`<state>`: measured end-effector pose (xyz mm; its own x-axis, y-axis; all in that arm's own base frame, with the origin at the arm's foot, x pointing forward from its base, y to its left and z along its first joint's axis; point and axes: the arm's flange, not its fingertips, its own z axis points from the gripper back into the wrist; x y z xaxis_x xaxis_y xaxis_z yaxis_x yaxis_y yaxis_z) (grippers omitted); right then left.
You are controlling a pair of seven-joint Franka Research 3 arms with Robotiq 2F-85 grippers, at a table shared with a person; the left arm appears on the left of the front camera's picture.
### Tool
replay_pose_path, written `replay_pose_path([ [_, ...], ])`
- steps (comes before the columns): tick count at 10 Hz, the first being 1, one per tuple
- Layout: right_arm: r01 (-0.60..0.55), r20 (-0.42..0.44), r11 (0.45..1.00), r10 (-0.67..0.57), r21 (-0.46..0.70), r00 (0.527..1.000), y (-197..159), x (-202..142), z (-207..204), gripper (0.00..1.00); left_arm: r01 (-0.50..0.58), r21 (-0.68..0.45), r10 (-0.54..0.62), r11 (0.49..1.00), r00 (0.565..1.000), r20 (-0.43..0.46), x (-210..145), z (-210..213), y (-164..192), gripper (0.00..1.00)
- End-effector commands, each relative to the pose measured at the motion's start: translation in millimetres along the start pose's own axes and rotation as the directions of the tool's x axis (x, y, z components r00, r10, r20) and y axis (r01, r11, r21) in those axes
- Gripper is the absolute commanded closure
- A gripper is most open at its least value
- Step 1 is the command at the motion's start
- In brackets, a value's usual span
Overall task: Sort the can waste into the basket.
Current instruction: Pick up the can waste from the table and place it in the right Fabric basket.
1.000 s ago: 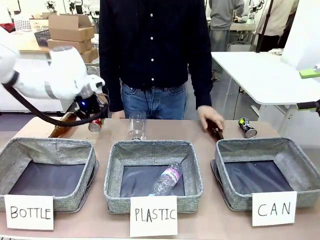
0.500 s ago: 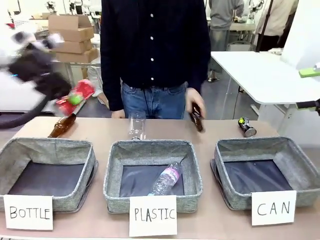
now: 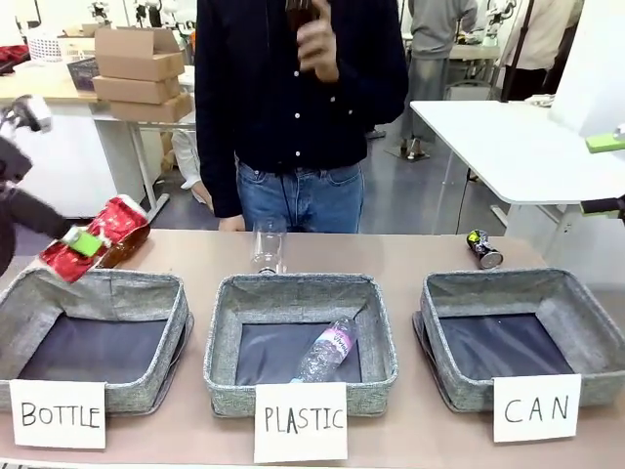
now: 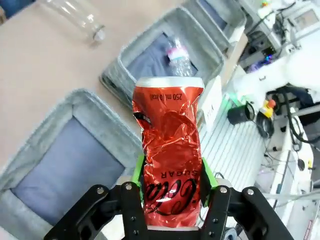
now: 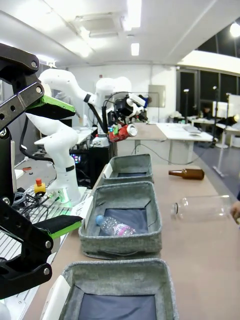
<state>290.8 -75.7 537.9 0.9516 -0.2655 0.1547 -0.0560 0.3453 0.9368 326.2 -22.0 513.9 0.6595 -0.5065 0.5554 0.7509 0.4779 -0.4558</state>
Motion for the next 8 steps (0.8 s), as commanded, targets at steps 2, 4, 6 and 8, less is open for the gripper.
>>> replay_pose_path([
  [2, -0.026, 0.005, 0.999, 0.026, 0.025, 1.000, 1, 3, -1, 0.00, -0.037, 0.024, 0.036, 0.999, 0.999, 0.010, 19, -2, 2, 1.00],
  [4, -0.026, 0.005, 0.999, 0.026, 0.025, 1.000, 1, 3, -1, 0.00, 0.120, -0.073, -0.122, 0.990, 0.992, -0.027, 39, -38, -12, 0.52],
  [6, 0.000, 0.000, 1.000, 0.000, 0.000, 1.000, 0, 0, 0, 0.00, 0.316, -0.177, -0.326, 0.932, 0.945, -0.029, 69, -60, -50, 0.52],
  [8, 0.000, 0.000, 1.000, 0.000, 0.000, 1.000, 0, 0, 0, 0.00, 0.484, -0.223, -0.479, 0.846, 0.874, 0.079, 27, 45, -97, 0.52],
])
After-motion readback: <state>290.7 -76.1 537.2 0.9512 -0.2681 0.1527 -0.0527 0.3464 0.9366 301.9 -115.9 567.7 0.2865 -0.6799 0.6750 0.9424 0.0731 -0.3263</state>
